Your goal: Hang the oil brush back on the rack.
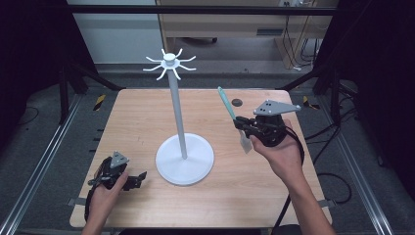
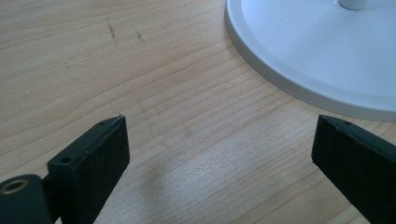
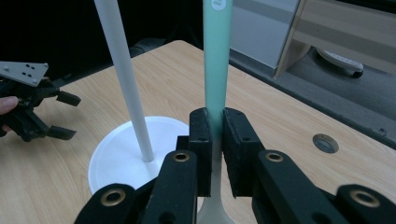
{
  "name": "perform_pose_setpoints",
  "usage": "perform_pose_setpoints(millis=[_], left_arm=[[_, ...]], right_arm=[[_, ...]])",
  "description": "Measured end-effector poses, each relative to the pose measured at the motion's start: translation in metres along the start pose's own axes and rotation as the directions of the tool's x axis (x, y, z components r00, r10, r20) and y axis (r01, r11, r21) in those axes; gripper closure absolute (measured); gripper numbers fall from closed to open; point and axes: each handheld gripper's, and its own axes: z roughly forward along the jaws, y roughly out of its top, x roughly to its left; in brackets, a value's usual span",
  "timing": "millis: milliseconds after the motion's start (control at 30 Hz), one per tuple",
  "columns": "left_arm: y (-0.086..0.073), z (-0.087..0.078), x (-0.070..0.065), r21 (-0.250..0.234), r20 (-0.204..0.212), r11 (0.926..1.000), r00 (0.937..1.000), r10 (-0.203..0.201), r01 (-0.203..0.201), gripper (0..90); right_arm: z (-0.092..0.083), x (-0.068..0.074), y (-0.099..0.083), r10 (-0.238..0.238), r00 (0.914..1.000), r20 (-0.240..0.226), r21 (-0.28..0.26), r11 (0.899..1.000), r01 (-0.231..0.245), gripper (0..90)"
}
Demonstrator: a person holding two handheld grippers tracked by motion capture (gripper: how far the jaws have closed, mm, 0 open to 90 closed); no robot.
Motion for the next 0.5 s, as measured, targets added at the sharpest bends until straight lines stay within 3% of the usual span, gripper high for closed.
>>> perform_pose_setpoints(millis=[500], left_arm=[[0.0006, -0.0018, 0.0011, -0.013, -0.008, 0.9999, 1.0, -0.003, 0.003, 3.8]], right_arm=[[0.002, 0.0073, 0.0094, -0.004, 0.9996, -0.026, -0.03, 1.0, 0.003, 82.5]])
